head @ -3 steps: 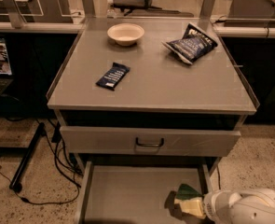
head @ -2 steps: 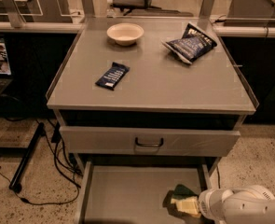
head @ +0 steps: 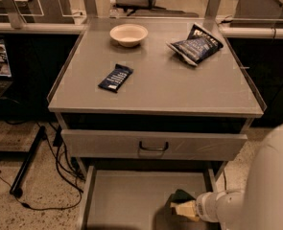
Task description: Place sponge into middle drawer
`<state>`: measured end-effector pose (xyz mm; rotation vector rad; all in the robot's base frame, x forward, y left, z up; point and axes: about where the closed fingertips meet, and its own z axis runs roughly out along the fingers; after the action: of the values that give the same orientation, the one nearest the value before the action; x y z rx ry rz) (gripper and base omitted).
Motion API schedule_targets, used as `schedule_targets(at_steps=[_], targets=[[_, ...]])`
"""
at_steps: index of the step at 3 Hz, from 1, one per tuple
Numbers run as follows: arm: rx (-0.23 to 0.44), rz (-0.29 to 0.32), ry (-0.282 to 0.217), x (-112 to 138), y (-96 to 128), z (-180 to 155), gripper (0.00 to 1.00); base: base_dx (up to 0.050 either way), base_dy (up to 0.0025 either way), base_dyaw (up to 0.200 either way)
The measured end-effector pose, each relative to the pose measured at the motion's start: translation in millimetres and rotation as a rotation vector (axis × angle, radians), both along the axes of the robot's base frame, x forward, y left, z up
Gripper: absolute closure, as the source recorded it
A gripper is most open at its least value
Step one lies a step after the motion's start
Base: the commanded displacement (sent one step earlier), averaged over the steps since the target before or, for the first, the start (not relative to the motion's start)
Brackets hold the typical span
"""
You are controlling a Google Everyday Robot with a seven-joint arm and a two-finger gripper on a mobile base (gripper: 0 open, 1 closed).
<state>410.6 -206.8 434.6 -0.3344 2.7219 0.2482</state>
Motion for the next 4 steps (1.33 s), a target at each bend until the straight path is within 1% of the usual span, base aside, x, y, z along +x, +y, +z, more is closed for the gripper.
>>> schedule_targets(at_steps=[1,2,4], targets=[[-0.01,-0.01,0.008,5.8,6.3,-15.6,1.0,0.0,0.0,0.0],[-0.008,-0.013,0.006,8.1,8.9,-16.4,0.81,0.0,0.0,0.0],[-0.008,-0.013,0.006,8.2,8.9,-16.4,0.35,0.0,0.0,0.0]])
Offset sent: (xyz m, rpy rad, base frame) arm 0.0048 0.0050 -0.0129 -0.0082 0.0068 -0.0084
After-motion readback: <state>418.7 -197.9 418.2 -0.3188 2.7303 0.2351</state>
